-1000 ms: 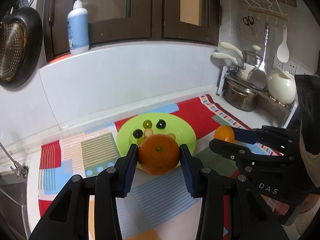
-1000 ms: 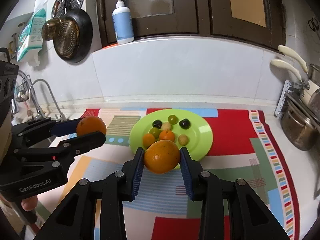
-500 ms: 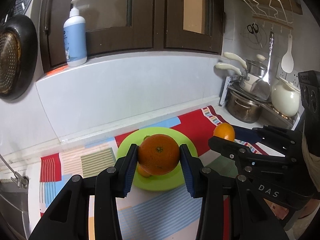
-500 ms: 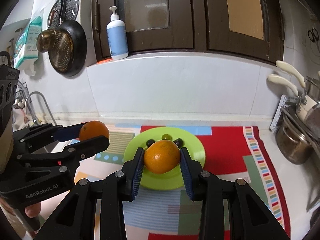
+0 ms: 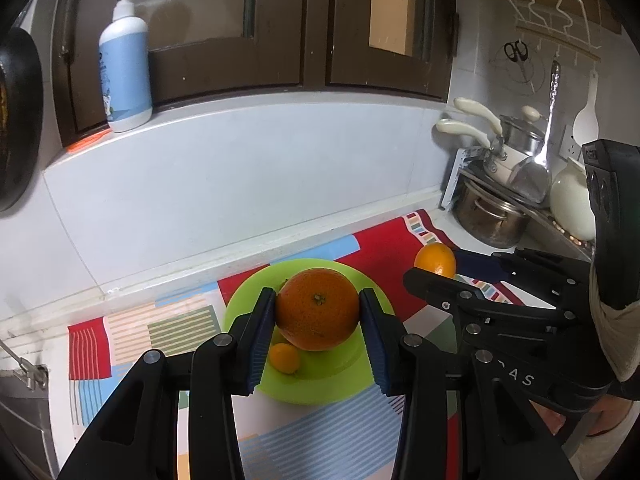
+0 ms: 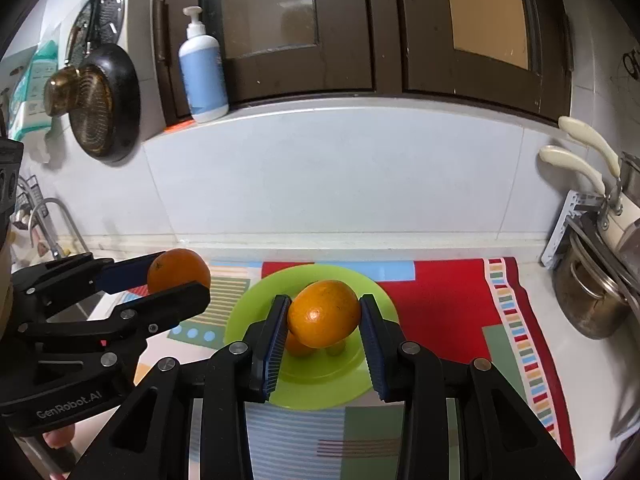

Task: Organize fruits
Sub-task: 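Carry both oranges in the grippers over the green plate, then open both grippers to drop the oranges onto the plate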

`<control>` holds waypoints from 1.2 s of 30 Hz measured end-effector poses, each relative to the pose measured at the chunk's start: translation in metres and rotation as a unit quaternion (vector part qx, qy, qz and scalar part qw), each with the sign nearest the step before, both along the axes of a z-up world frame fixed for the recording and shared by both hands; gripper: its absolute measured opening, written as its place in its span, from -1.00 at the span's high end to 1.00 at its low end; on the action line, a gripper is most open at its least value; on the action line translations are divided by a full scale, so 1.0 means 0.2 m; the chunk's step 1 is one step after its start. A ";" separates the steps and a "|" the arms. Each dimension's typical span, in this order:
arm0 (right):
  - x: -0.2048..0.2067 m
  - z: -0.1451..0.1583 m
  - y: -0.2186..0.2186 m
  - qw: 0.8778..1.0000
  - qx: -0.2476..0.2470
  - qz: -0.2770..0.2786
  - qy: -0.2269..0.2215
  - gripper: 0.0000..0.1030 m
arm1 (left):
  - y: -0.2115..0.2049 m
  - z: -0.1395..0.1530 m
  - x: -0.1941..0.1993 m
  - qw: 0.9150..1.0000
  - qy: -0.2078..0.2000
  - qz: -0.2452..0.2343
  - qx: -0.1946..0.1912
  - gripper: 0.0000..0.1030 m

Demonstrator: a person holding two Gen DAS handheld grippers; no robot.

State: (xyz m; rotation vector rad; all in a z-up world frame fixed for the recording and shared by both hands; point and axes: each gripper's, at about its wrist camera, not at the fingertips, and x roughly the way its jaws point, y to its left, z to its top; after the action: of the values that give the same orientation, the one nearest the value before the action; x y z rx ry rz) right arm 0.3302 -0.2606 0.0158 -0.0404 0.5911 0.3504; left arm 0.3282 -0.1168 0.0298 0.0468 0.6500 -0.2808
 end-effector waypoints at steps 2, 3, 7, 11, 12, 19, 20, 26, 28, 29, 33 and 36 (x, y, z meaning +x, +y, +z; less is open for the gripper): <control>0.04 -0.01 0.00 1.000 -0.002 0.000 0.006 0.29 | -0.01 -0.01 0.02 1.000 0.004 0.000 0.003 0.19; 0.05 -0.01 -0.01 1.000 -0.003 0.000 0.010 0.29 | -0.02 -0.02 0.04 1.000 0.006 0.000 0.003 0.19; 0.12 -0.04 -0.01 1.000 -0.007 0.002 0.022 0.29 | -0.02 -0.05 0.10 1.000 0.017 0.000 0.003 0.19; 0.19 -0.07 -0.01 0.999 -0.012 0.004 0.033 0.29 | -0.02 -0.10 0.17 1.000 0.027 -0.001 0.000 0.19; 0.21 -0.07 -0.01 0.999 -0.013 0.005 0.035 0.29 | -0.02 -0.11 0.19 1.000 0.031 0.000 0.000 0.19; 0.32 -0.14 0.00 0.998 -0.026 0.013 0.054 0.29 | -0.03 -0.21 0.31 0.999 0.047 -0.003 -0.010 0.19; 0.34 -0.15 0.00 0.998 -0.029 0.015 0.056 0.29 | -0.03 -0.22 0.33 0.999 0.050 -0.003 -0.009 0.19; 0.42 -0.26 0.00 0.996 -0.040 0.018 0.078 0.29 | -0.04 -0.33 0.42 0.998 0.068 -0.001 0.005 0.19; 0.45 -0.29 0.00 0.995 -0.041 0.018 0.086 0.29 | -0.05 -0.37 0.44 0.997 0.074 -0.002 0.007 0.19; 0.46 -0.31 0.00 0.995 -0.041 0.018 0.090 0.29 | -0.05 -0.39 0.46 0.997 0.078 -0.003 0.010 0.19; 0.49 -0.36 0.00 0.994 -0.039 0.019 0.102 0.29 | -0.06 -0.45 0.49 0.996 0.090 -0.004 0.015 0.19; 0.52 -0.41 -0.01 0.993 -0.036 0.021 0.112 0.29 | -0.06 -0.48 0.51 0.995 0.098 -0.005 0.016 0.19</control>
State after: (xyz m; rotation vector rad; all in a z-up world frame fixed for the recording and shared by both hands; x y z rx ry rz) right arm 0.4344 -0.2619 -0.0653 -0.0825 0.8251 0.3764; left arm 0.4298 -0.1278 -0.0662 0.0531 0.8491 -0.2860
